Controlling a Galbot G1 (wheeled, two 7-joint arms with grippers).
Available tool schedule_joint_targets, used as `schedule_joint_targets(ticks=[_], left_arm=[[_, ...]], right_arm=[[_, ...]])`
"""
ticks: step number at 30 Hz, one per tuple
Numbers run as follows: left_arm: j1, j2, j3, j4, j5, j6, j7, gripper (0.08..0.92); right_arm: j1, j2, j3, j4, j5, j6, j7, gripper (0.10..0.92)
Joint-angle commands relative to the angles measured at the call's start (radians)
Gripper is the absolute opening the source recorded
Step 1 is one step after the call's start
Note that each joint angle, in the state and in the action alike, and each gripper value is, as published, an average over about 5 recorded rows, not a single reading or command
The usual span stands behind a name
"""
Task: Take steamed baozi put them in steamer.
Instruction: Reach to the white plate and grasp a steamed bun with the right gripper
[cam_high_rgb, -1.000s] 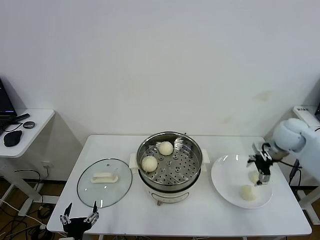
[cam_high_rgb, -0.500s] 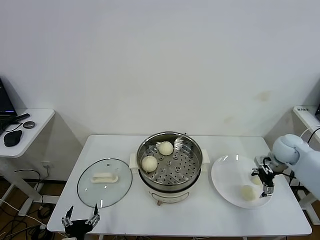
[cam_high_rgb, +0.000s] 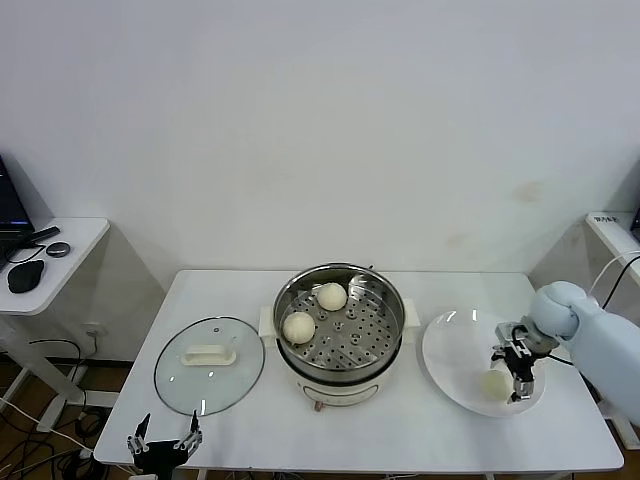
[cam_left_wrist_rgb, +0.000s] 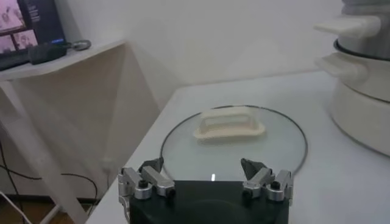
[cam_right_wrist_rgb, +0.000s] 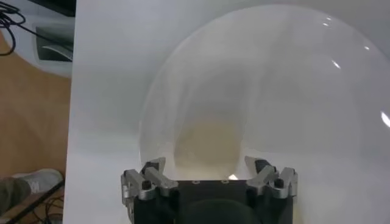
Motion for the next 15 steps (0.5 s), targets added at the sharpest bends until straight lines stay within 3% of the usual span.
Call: schedule_joint_targets(ticks=[1,10,15], left_arm=[[0.0,-0.001,0.0,0.003,0.0,0.0,0.0,0.823],[-0.004,-0.001,0.001,0.006,0.0,0.001,0.0,0.823],[-0.004,-0.001,0.004,0.007,0.0,0.001,0.0,0.823]], right_arm=[[-0.008,0.018,0.007,-0.017,-0.016,0.004,0.009,0.823],[-0.012,0.018,0.008,-0.02,-0.014,-0.01,0.004,0.807],[-0.016,0.014,0.011,-0.018,-0.013,-0.013,0.004,0.715]])
